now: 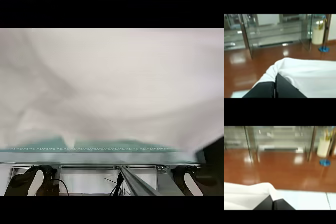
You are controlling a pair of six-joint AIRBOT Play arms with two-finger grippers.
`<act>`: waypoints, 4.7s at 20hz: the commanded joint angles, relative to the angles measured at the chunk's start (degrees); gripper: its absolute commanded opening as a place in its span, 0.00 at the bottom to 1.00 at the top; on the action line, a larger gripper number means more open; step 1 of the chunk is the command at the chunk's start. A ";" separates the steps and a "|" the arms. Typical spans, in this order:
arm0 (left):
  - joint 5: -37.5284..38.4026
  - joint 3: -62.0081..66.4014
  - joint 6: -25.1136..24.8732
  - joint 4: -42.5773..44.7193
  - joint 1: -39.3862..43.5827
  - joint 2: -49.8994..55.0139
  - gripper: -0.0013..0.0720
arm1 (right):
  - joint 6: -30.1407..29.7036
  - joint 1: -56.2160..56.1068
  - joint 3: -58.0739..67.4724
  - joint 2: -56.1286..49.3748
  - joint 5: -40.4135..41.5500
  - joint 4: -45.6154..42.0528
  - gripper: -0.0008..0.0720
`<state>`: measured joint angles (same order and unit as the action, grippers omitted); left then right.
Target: Fold the shirts.
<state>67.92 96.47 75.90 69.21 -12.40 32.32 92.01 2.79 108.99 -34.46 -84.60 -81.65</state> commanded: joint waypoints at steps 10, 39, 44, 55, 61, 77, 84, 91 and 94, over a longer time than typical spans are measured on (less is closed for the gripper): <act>-12.00 -37.18 0.09 -6.64 8.13 20.39 0.05 | -1.86 0.02 -39.41 -17.49 22.69 8.28 0.03; 12.37 -66.71 -9.77 -22.47 -28.20 35.43 0.97 | -17.81 16.39 -75.17 -17.00 17.16 36.15 0.87; 7.89 -67.60 -12.39 -25.20 -26.82 35.87 0.97 | -16.94 16.39 -78.23 -10.36 16.85 37.24 0.87; 3.82 -67.87 -14.43 -23.43 -21.07 39.23 0.97 | -15.56 16.39 -78.23 -10.38 18.23 37.81 0.87; 2.34 -67.08 -18.38 -26.58 -15.12 40.00 0.05 | -9.33 22.51 -78.23 -10.38 22.08 23.21 0.87; -0.02 -65.22 -18.43 -30.27 -15.32 39.82 0.05 | -13.94 32.70 -82.73 -24.90 15.02 29.57 0.87; 0.02 -65.22 -18.43 -30.29 -15.30 39.82 0.05 | -13.64 23.85 -79.84 -33.00 21.42 33.03 0.83; 1.70 -61.18 -18.60 -36.63 -15.32 39.32 0.05 | -15.82 14.49 -64.92 -34.75 17.49 33.27 0.03; 2.62 -48.63 -19.98 -54.88 -15.30 34.53 0.05 | -13.81 12.74 -42.42 -34.71 11.58 33.24 0.03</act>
<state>69.67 39.38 56.75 28.73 -27.70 69.89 76.73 17.69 50.35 -69.01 -68.38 -48.66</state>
